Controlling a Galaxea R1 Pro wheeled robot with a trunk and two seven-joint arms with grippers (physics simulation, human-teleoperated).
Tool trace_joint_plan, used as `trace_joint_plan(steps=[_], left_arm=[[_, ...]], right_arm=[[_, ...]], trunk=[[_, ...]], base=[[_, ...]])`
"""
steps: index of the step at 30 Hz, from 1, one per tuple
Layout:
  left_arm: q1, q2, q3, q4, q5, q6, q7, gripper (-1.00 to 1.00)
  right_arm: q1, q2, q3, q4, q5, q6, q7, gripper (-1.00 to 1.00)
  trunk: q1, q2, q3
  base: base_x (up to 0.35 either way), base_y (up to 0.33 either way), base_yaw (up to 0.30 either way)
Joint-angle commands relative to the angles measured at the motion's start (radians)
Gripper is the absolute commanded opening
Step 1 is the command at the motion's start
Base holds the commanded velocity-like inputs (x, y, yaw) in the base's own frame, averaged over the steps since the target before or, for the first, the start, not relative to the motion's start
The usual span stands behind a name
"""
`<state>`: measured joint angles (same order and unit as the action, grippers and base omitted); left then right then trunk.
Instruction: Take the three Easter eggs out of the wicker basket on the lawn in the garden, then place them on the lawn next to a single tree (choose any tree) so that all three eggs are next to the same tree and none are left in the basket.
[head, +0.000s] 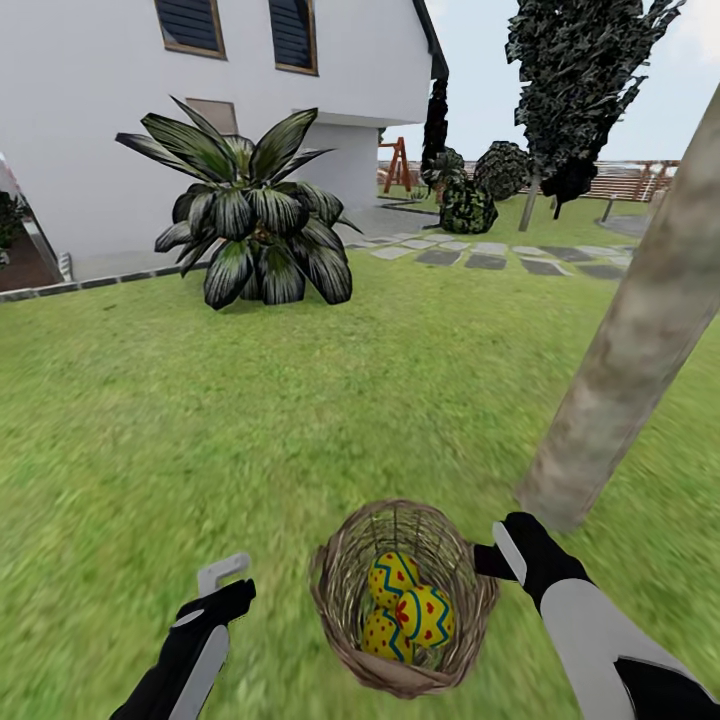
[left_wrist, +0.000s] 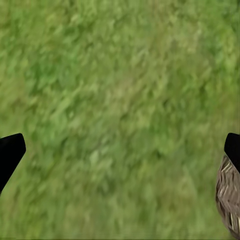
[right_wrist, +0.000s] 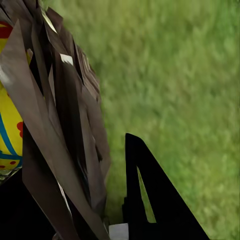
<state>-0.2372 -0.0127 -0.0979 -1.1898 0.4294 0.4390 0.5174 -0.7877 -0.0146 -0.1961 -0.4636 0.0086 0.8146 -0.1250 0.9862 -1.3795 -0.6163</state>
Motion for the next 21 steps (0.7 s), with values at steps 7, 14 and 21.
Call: trace_joint_plan(steps=[7, 14, 21], left_arm=[[-0.001, 0.0, -0.002, -0.001, 0.01, 0.003, 0.009, 1.0], [-0.001, -0.001, -0.001, -0.007, 0.014, 0.004, 0.01, 1.0], [-0.001, -0.001, 0.0, -0.011, 0.021, 0.006, 0.01, 1.0]], right_arm=[[-0.001, 0.001, -0.005, -0.002, -0.012, 0.002, -0.002, -1.0], [-0.001, 0.001, -0.01, -0.003, -0.012, 0.003, -0.002, -1.0], [-0.001, 0.001, -0.011, -0.003, -0.012, 0.003, -0.002, -1.0]], trunk=[[0.001, -0.001, -0.001], [0.001, -0.001, -0.001], [0.016, -0.029, -0.013]], base=[[0.285, 0.065, 0.0], [0.033, 0.005, 0.0], [0.001, 0.0, 0.0]])
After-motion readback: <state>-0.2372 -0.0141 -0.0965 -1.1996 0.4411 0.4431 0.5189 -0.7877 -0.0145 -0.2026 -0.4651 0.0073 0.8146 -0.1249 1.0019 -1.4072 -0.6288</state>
